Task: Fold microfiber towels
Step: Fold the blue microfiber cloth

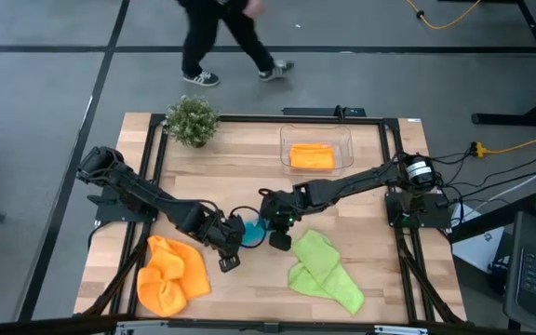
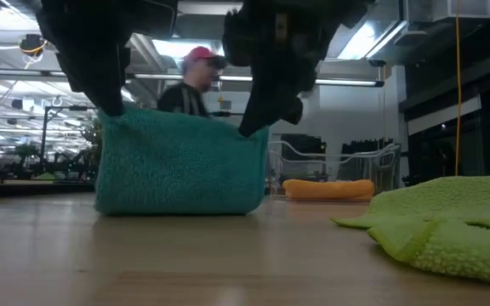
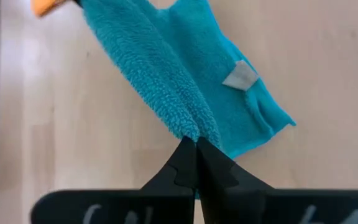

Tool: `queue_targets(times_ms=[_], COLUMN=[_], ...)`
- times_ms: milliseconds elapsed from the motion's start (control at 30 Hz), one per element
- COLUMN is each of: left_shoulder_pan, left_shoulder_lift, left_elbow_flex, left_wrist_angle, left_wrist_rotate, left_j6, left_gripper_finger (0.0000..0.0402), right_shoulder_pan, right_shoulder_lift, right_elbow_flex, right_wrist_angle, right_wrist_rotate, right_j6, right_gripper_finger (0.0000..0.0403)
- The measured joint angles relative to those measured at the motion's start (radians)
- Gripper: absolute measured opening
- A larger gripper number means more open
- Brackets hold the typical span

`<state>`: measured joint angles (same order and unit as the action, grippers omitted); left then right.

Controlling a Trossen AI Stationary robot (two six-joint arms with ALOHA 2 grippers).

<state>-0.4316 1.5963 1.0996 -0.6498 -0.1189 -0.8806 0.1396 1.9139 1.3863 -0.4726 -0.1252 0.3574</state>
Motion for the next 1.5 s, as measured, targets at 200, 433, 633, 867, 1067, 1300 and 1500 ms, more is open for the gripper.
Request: queue_targets(times_ms=[200,433,633,867,1067,1300,1500], left_shoulder_pan=[0.031,0.07,0.106,0.133,0.133,0.13,0.13], left_shoulder_lift=[0.0,0.0,0.0,0.008,0.046,0.069,0.069], left_elbow_flex=[0.0,0.0,0.0,-0.001,-0.012,-0.053,-0.054], left_wrist_angle=[-0.022,-0.049,-0.139,-0.144,-0.139,-0.136,-0.139], left_wrist_rotate=[-0.002,-0.011,-0.021,-0.003,0.036,0.015,-0.045], left_j6=[-0.035,-0.107,-0.125,-0.119,-0.125,-0.181,-0.183], left_gripper_finger=[0.0,0.0,0.0,0.0,0.0,0.0,0.0], right_shoulder_pan=[-0.038,-0.079,-0.103,-0.126,-0.127,-0.136,-0.138], right_shoulder_lift=[0.028,0.025,0.035,0.079,0.1,0.118,0.167], right_elbow_flex=[-0.001,-0.001,0.0,0.0,-0.001,-0.001,-0.001], right_wrist_angle=[0.002,0.002,0.014,0.058,0.093,0.144,0.199], right_wrist_rotate=[-0.021,-0.034,-0.035,-0.034,-0.029,0.02,0.091], right_j6=[-0.02,0.033,0.034,0.015,-0.013,-0.041,-0.052], right_gripper_finger=[0.0002,0.0002,0.0002,0.0002,0.0002,0.0002,0.0002])
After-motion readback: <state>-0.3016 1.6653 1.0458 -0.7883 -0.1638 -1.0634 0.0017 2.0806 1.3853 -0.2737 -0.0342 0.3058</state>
